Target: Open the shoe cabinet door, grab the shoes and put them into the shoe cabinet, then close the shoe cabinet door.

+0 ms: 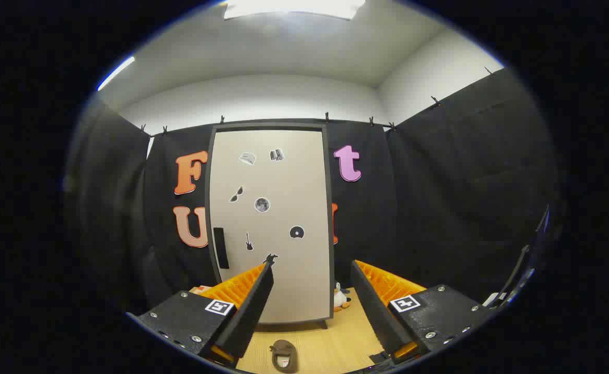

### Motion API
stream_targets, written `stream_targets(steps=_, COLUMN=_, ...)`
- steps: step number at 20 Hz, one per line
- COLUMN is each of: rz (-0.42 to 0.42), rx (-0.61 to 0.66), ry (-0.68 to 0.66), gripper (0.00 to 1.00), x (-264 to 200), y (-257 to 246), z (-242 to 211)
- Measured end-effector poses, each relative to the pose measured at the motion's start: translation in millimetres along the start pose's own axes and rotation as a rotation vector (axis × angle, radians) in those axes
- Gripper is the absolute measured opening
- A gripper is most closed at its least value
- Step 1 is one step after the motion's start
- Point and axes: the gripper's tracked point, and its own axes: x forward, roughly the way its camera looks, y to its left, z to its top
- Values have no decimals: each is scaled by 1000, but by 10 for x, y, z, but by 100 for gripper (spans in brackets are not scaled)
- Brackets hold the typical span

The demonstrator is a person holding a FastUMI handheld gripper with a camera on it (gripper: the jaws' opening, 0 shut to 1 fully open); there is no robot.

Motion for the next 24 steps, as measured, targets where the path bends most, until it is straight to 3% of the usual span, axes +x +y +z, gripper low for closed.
stream_targets(steps=24, rz=34, rx=-9, ry=9, gripper=94, x=44, y=135, z=1)
